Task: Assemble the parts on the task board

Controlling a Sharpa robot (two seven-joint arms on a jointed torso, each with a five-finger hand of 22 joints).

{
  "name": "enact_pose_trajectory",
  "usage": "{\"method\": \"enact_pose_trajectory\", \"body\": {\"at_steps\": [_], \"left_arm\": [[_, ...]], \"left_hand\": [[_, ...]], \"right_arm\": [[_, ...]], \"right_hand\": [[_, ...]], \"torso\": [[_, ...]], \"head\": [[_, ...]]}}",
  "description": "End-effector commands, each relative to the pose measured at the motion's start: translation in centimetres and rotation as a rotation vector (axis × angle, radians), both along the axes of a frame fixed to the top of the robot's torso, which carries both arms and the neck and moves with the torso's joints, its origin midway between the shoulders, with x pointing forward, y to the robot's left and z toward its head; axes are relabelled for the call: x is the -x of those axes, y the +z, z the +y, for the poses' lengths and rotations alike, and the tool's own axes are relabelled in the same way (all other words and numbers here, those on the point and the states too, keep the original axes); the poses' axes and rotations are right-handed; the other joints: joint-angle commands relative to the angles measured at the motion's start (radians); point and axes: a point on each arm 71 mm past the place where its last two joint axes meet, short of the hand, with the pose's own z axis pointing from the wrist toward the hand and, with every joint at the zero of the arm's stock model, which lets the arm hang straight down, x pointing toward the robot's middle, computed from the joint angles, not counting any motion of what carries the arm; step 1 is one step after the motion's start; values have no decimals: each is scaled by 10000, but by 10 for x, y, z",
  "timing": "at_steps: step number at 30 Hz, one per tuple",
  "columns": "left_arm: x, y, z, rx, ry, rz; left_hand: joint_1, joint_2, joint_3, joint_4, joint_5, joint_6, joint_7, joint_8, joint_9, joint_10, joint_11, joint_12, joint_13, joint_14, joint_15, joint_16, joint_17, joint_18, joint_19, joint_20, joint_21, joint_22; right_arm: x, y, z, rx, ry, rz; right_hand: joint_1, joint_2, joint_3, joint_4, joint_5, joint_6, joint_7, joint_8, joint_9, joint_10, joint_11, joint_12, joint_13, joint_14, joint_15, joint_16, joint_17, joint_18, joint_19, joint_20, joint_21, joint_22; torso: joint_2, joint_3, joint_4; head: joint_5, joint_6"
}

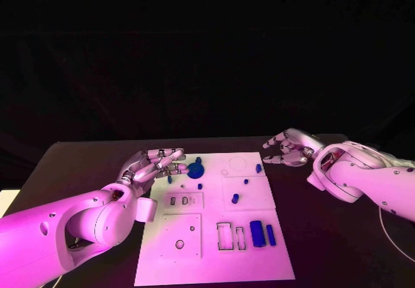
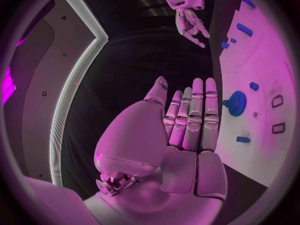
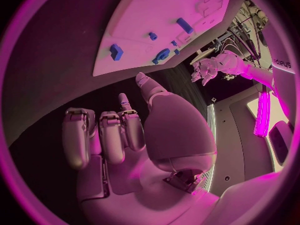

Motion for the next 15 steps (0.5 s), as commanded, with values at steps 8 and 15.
{"method": "enact_pose_trajectory", "body": {"at_steps": [8,15], "left_arm": [[-1,0,-1,98,-185,-82],[-2,0,-1,97,-185,-78]], "left_hand": [[103,-1,14,-71,41,-60,-8,-41,1,-104,1,-39,-11,4,56,-36,13,111,57,17,-46,-10],[105,-3,15,-85,41,-60,-11,-41,2,-106,0,-37,-11,6,56,-45,21,111,58,17,-50,-13]], "right_arm": [[-3,-21,-2,29,544,437],[-6,-34,4,105,581,559]], "right_hand": [[155,10,-27,-93,59,79,-7,-9,-16,358,-77,-5,1767,960,-54,31,2338,-63,60,-29,37,380],[210,31,-18,-126,49,86,-8,-18,-18,359,-77,-5,1769,959,-56,30,2336,-64,64,-31,40,390]], "torso": [[-1,14,15],[-9,2,-4]], "head": [[-45,-52],[-10,-92]]}}
